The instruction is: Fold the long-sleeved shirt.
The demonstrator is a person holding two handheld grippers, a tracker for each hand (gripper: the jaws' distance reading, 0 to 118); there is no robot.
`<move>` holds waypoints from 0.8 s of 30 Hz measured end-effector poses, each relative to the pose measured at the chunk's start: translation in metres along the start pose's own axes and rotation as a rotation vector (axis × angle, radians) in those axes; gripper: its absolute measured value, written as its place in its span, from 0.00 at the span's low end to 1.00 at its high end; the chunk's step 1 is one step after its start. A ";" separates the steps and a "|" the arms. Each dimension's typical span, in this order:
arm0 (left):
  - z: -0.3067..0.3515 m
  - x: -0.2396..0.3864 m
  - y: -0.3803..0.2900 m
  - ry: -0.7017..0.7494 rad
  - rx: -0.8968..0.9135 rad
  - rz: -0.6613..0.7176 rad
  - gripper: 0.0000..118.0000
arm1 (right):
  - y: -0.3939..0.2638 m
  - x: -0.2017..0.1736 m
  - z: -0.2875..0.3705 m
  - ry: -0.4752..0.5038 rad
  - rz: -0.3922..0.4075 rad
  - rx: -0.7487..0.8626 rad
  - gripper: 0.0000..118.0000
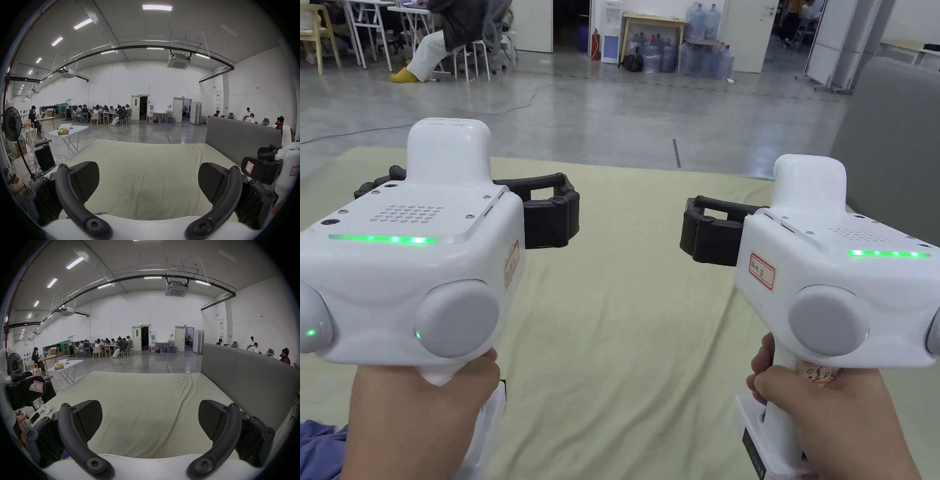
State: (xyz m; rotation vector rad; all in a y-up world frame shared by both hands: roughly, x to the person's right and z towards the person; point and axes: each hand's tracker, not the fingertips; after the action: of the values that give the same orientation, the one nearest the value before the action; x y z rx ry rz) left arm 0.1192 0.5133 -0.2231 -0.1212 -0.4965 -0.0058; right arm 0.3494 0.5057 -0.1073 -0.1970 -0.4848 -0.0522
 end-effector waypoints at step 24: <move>-0.001 -0.004 0.003 -0.103 -0.017 0.012 0.00 | -0.001 -0.004 0.000 -0.060 0.010 0.017 0.03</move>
State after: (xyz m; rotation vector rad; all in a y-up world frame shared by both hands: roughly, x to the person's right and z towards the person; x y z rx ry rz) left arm 0.1164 0.5159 -0.2264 -0.1419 -0.5984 0.0084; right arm 0.3454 0.5045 -0.1091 -0.1851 -0.5442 -0.0330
